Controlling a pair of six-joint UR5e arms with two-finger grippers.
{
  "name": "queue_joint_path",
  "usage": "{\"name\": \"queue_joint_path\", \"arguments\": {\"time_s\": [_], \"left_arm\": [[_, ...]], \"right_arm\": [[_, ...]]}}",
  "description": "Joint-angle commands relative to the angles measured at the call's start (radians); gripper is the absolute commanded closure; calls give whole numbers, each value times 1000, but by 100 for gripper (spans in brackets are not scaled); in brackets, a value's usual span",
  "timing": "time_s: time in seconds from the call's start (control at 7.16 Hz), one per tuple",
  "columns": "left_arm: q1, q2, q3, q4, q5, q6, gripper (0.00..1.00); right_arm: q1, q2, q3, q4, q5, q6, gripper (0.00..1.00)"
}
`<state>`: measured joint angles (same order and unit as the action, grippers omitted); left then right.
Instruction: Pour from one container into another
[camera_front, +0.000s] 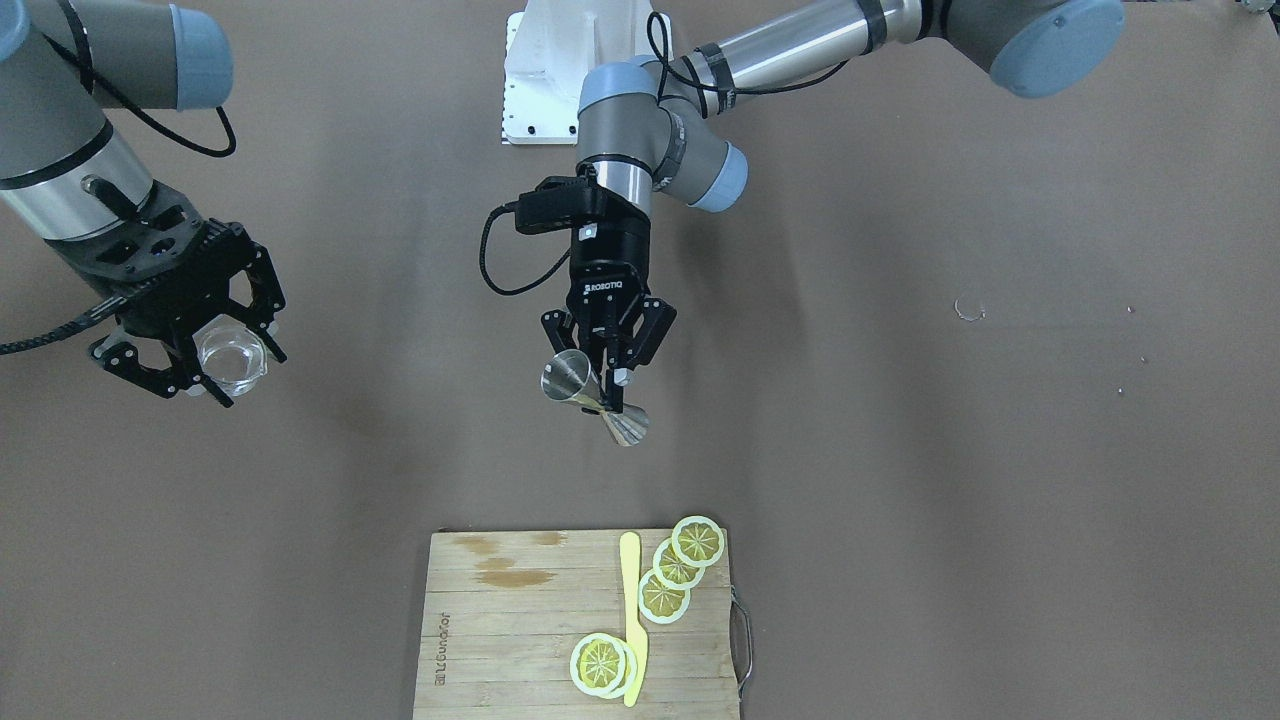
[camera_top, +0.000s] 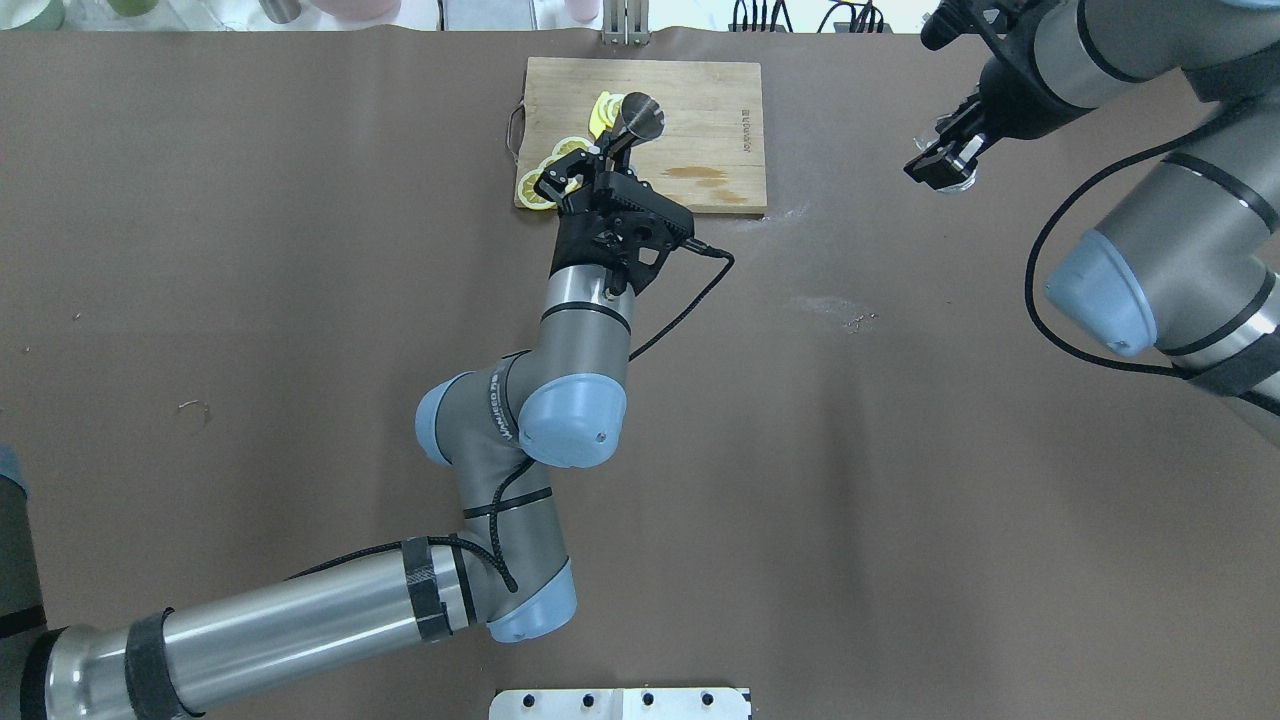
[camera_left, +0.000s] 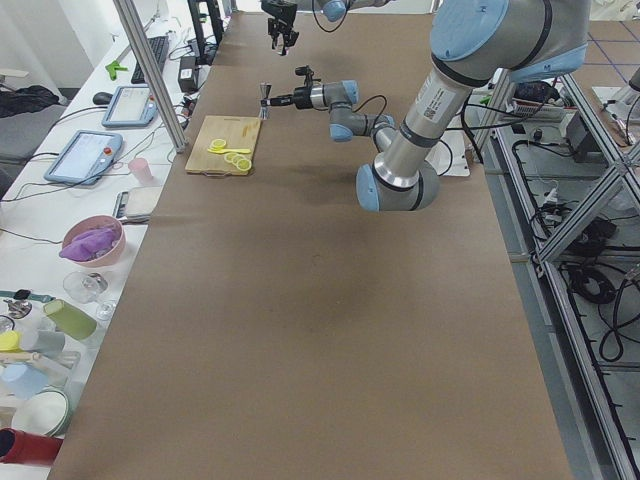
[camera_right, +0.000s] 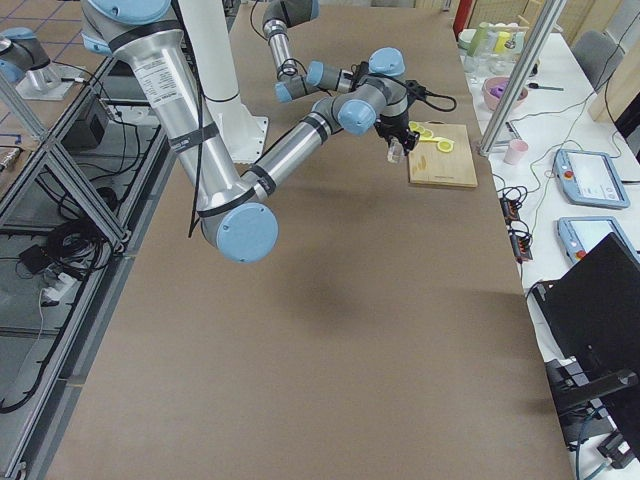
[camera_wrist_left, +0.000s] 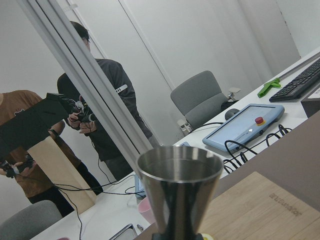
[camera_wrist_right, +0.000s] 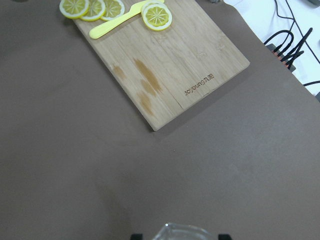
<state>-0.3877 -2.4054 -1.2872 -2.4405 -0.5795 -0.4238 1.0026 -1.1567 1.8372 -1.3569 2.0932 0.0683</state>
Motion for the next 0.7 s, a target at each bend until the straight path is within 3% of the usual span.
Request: {"name": "queue_joint_path", "arguments": {"time_s": [0.0,0.28,0.56], "left_arm": [[-34,92,-79,-2,-36,-78,100],[-51,207,-186,-3,-66,-137,100],[-56,315,-280,-6,-79,-184,100]], "right_arm": [[13,-102,-94,291,-7,137,100],[18,-133,-231,538,-19,207,100],[19,-181,-304,689,-91,232,100]]}}
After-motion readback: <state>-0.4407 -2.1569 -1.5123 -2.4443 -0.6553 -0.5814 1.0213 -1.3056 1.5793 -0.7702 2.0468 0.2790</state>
